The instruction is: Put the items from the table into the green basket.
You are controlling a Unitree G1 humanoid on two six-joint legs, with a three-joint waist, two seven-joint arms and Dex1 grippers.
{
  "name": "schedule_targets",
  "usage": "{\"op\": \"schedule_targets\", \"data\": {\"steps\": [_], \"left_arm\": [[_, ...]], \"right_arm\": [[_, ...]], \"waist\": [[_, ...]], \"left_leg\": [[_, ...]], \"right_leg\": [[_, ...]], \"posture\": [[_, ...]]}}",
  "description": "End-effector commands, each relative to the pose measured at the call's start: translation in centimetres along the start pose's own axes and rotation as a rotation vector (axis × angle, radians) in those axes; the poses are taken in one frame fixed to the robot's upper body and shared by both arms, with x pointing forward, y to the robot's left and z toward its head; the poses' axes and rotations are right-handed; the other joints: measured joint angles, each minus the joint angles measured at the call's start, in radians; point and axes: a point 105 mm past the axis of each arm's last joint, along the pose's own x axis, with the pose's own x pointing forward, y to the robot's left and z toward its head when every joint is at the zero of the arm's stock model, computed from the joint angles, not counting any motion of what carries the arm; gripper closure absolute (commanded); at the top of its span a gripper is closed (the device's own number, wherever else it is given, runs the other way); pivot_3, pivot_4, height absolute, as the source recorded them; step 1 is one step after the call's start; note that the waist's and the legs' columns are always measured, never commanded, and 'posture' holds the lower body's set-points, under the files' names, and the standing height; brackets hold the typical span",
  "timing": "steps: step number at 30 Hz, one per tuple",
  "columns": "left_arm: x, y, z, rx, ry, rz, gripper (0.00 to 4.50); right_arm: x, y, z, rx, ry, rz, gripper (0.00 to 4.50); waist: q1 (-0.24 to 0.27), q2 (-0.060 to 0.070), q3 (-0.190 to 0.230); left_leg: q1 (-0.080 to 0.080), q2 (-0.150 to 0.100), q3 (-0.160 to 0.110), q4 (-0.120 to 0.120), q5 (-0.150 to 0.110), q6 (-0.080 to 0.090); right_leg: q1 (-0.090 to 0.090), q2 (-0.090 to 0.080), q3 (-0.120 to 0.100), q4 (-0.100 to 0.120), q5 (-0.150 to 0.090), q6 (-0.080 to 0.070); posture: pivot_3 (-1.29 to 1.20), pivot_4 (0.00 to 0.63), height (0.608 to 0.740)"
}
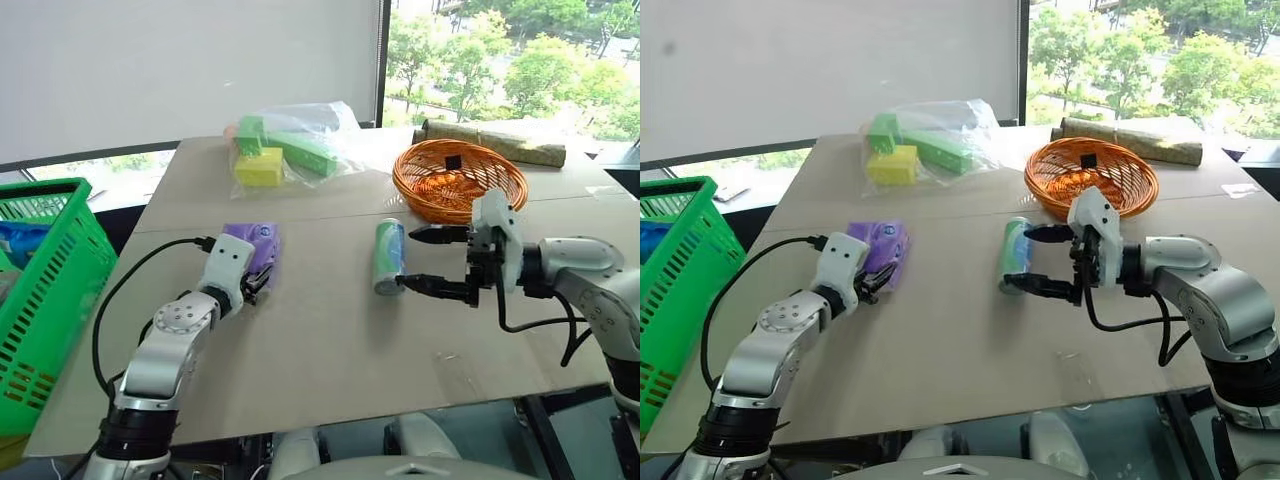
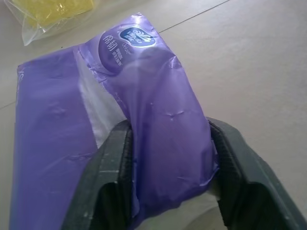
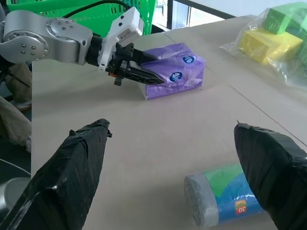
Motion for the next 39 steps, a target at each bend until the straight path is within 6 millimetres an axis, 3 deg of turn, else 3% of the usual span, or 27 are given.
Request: {"op": "schedule_targets", "data": {"steps": [1, 4, 7, 13, 17, 20, 23, 26, 30, 32, 35, 38, 39], "left_arm": [[-0.1, 0.1, -1.2, -0.040, 0.051, 0.010, 4.16], [-0.3, 0.8, 0.3, -0.011, -0.006, 0.031, 4.40], [-0.9, 2.5, 3.4, 0.024, -0.111, 0.100, 4.40], [-3.9, 9.0, 11.9, 0.151, -0.294, 0.334, 4.40], [-8.3, 14.5, 15.8, 0.318, -0.291, 0.527, 4.40], [-13.4, 19.7, 15.6, 0.346, -0.189, 0.745, 4.40], [-16.1, 22.1, 13.0, 0.357, -0.071, 0.845, 4.40], [-17.4, 23.3, 9.9, 0.326, -0.002, 0.860, 4.40], [-18.4, 24.9, 7.5, 0.337, 0.064, 0.889, 2.57], [-18.9, 25.7, 7.4, 0.357, 0.076, 0.928, 1.72], [-17.9, 25.4, 8.3, 0.355, 0.018, 0.903, 0.36], [-15.4, 23.4, 9.9, 0.336, -0.105, 0.785, 0.36], [-13.5, 21.5, 10.5, 0.311, -0.168, 0.673, 0.36]], "right_arm": [[0.0, 0.1, 2.1, -0.057, -0.061, 0.002, 0.00], [0.2, 0.0, 2.4, -0.056, -0.074, 0.008, 0.00], [0.5, 0.0, 3.1, -0.044, -0.113, 0.025, 0.00], [1.7, 0.5, 5.8, -0.012, -0.245, 0.095, 0.00], [3.0, 1.1, 7.5, -0.019, -0.313, 0.145, 0.00], [3.6, 1.6, 9.0, -0.025, -0.379, 0.196, 0.00], [3.9, 1.7, 9.5, -0.017, -0.402, 0.218, 0.00], [4.1, 1.7, 9.3, -0.014, -0.395, 0.235, 0.00], [4.2, 1.7, 9.0, -0.014, -0.384, 0.254, 0.00], [4.0, 1.7, 8.7, -0.018, -0.374, 0.256, 0.00], [3.6, 1.2, 8.3, -0.024, -0.356, 0.234, 0.00], [3.1, 0.7, 7.7, -0.028, -0.335, 0.198, 0.00], [2.8, 0.2, 7.1, -0.030, -0.311, 0.167, 0.00]], "waist": [[-0.001, 0.000, 0.000], [0.000, 0.000, 0.000], [0.002, -0.001, 0.000], [0.008, -0.009, 0.004], [0.004, -0.009, 0.005], [0.009, -0.009, 0.005], [0.016, -0.009, 0.005], [0.035, -0.009, 0.005], [0.068, -0.013, 0.003], [0.081, -0.015, 0.002], [0.092, -0.018, 0.000], [0.093, -0.018, -0.001], [0.094, -0.018, -0.002]], "left_leg": [[0.000, 0.000, 0.000, 0.000, 0.000, 0.000], [0.000, 0.000, 0.000, 0.000, 0.000, 0.000], [-0.001, 0.000, 0.000, 0.000, 0.000, 0.000], [-0.003, 0.000, -0.002, 0.000, 0.000, 0.000], [-0.004, 0.000, 0.000, -0.002, 0.000, 0.000], [-0.003, 0.000, 0.001, -0.004, -0.001, -0.001], [-0.005, 0.001, 0.002, -0.005, -0.001, -0.001], [-0.004, 0.001, 0.003, -0.006, -0.001, -0.001], [-0.005, 0.000, 0.002, -0.005, -0.001, -0.003], [-0.005, 0.000, 0.001, -0.005, -0.003, -0.007], [-0.005, 0.000, 0.002, -0.005, -0.003, -0.007], [-0.007, 0.000, 0.005, -0.006, -0.003, -0.007], [-0.008, 0.000, 0.007, -0.006, -0.003, -0.007]], "right_leg": [[0.000, 0.000, 0.000, 0.000, 0.000, 0.000], [0.000, 0.000, 0.000, 0.000, 0.000, 0.000], [0.000, 0.000, 0.000, 0.000, 0.000, 0.000], [-0.002, 0.002, -0.002, 0.000, 0.000, 0.000], [-0.002, 0.001, 0.000, -0.002, 0.000, 0.000], [-0.004, -0.001, 0.001, -0.001, 0.000, 0.000], [-0.008, -0.001, 0.001, 0.000, 0.000, 0.000], [-0.008, -0.007, 0.000, 0.000, 0.000, 0.000], [-0.008, -0.012, -0.005, 0.000, 0.000, -0.001], [-0.008, -0.014, -0.007, 0.000, 0.000, -0.002], [-0.008, -0.019, -0.008, -0.001, -0.001, -0.005], [-0.008, -0.026, -0.014, -0.001, -0.001, -0.006], [-0.008, -0.029, -0.016, -0.001, -0.001, -0.006]], "posture": [[-0.18, 0.000, 0.740], [-0.16, 0.000, 0.740], [-0.15, 0.000, 0.740], [-0.11, 0.000, 0.740], [-0.07, 0.000, 0.740], [-0.05, 0.000, 0.740], [-0.03, 0.000, 0.740], [-0.02, 0.000, 0.740], [-0.01, 0.000, 0.740], [-0.01, 0.000, 0.740], [-0.02, 0.000, 0.740], [-0.04, 0.000, 0.740], [-0.04, 0.000, 0.740]]}}
